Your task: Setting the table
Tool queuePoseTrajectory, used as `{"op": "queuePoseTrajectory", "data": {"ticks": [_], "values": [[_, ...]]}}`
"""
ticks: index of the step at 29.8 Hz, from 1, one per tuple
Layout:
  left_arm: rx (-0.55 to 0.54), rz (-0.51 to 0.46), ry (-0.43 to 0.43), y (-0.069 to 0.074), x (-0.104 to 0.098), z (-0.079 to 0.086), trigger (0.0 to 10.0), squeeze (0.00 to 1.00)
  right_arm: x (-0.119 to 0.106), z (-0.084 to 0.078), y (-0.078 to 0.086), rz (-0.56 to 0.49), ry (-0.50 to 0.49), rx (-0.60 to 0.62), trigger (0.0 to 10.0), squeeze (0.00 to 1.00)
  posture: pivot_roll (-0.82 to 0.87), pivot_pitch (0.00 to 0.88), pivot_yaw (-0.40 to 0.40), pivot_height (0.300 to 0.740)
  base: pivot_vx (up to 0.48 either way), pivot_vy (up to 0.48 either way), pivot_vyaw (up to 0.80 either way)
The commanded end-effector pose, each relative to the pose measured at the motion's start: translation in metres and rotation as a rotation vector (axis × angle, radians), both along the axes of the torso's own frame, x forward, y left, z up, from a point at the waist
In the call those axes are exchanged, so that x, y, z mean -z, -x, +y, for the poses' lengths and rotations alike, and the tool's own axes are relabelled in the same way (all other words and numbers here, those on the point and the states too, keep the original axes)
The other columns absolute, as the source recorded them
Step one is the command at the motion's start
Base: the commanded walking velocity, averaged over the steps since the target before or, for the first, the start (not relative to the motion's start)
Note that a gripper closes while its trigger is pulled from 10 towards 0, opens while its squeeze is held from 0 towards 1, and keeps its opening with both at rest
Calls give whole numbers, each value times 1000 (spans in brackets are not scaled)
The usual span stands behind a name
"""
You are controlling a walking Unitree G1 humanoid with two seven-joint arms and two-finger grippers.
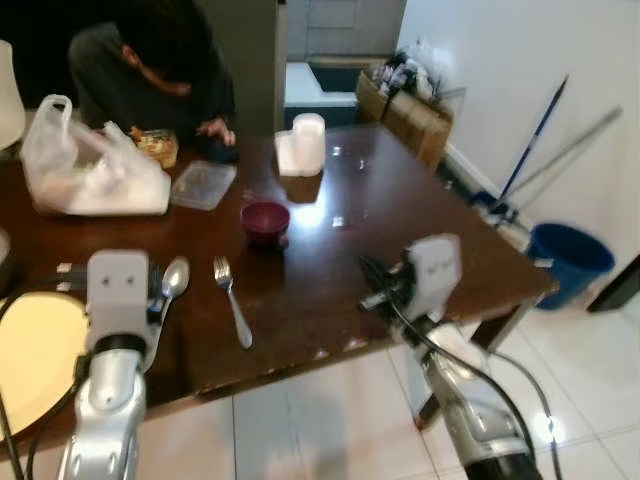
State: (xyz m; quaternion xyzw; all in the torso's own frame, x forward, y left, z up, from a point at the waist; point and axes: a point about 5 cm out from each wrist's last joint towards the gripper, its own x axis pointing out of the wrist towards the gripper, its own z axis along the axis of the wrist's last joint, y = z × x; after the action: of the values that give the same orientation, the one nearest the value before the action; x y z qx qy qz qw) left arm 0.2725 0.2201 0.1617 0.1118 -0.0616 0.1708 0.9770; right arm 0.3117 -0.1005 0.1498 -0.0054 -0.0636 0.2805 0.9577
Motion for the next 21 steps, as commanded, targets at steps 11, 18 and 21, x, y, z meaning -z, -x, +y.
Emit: {"op": "queuePoseTrajectory", "data": {"ticks": [11, 18, 21], "values": [[30, 10, -40, -2, 0, -3, 10000, 0, 14, -5, 14, 51, 54, -79, 10000, 0, 60, 0, 51, 740, 459, 0, 0], [28, 4, -43, -4, -3, 1, 10000, 0, 21, 2, 26, 89, 54, -154, 10000, 0, 57, 0, 61, 740, 88, 0, 0], [32, -9, -62, -6, -7, 3, 10000, 0, 32, 9, 37, 143, 60, -211, 10000, 0, 56, 0, 63, 740, 0, 0, 0]]}}
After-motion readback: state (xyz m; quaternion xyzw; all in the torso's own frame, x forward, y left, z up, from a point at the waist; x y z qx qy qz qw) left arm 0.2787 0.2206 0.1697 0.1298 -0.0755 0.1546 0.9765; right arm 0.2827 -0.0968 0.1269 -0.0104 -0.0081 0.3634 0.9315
